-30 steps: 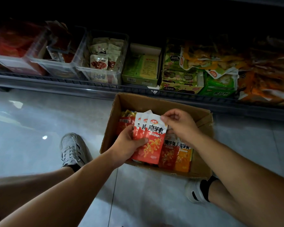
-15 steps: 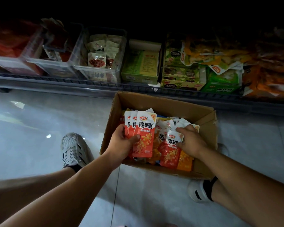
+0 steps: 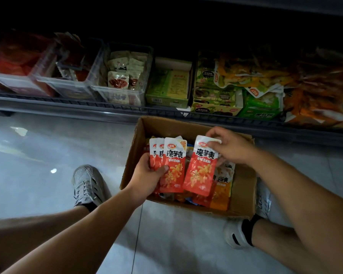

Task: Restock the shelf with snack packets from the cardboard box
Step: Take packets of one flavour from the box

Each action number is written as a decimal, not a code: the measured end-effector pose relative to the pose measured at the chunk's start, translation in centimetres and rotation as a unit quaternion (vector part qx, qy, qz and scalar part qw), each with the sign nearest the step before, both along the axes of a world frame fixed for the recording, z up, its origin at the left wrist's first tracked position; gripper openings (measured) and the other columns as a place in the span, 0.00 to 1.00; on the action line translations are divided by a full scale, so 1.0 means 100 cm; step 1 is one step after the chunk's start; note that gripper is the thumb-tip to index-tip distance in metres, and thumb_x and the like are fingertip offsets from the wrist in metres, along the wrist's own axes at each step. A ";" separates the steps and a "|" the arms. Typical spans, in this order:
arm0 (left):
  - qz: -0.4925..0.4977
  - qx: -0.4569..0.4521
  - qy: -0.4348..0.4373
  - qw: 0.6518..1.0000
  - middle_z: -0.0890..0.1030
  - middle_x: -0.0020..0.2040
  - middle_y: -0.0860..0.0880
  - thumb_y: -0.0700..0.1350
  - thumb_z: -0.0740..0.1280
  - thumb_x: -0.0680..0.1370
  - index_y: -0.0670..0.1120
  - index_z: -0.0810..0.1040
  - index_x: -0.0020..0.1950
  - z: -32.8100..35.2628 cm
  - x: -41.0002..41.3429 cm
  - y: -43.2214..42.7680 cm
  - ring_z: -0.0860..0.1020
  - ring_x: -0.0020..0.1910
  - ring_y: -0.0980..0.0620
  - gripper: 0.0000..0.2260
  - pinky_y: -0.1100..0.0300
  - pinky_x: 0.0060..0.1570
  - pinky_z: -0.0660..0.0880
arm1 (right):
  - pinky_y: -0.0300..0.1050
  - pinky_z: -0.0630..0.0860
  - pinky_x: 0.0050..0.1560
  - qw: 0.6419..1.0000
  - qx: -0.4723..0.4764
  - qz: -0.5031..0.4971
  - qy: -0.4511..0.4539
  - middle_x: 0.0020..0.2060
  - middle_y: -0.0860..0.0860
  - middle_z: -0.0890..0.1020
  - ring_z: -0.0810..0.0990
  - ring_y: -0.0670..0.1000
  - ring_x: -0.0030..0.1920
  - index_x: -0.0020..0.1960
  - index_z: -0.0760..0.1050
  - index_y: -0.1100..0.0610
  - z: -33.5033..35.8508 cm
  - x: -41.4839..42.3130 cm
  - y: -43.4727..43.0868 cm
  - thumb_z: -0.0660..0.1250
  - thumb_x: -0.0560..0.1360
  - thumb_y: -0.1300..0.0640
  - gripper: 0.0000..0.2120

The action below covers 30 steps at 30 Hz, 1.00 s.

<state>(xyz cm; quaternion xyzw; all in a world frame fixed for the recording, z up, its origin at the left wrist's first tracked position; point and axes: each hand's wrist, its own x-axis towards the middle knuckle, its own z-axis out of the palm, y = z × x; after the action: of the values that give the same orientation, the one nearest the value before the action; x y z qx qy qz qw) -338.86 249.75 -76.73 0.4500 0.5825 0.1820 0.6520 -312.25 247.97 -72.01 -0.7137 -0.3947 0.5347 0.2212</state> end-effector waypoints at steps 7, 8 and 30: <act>-0.013 -0.048 -0.060 0.997 0.83 0.60 0.51 0.47 0.76 0.75 0.51 0.73 0.68 0.006 -0.001 0.000 0.85 0.56 0.51 0.23 0.49 0.56 0.83 | 0.48 0.84 0.38 1.000 0.016 -0.018 -0.008 0.53 0.52 0.82 0.85 0.51 0.47 0.56 0.74 0.54 -0.008 -0.046 -0.004 0.75 0.73 0.65 0.17; -0.019 -0.052 -0.062 0.997 0.83 0.60 0.51 0.47 0.77 0.75 0.52 0.73 0.68 0.006 -0.001 0.001 0.85 0.56 0.51 0.24 0.50 0.55 0.83 | 0.48 0.85 0.38 0.999 0.018 -0.022 -0.018 0.52 0.51 0.82 0.86 0.51 0.47 0.55 0.74 0.54 -0.012 -0.049 -0.005 0.75 0.72 0.65 0.16; -0.009 -0.052 -0.006 0.999 0.83 0.60 0.52 0.44 0.75 0.77 0.51 0.73 0.68 -0.011 0.000 0.005 0.84 0.56 0.51 0.22 0.45 0.58 0.82 | 0.45 0.78 0.50 0.951 -0.070 0.128 -0.272 0.56 0.50 0.79 0.78 0.49 0.51 0.47 0.78 0.48 -0.092 -0.001 -0.053 0.70 0.78 0.54 0.02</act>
<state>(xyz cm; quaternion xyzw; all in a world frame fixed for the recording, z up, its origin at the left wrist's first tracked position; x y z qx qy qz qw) -338.89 250.21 -77.80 0.4195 0.5834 0.1480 0.6795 -312.30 242.64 -81.16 -0.7895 -0.4894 0.3701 -0.0154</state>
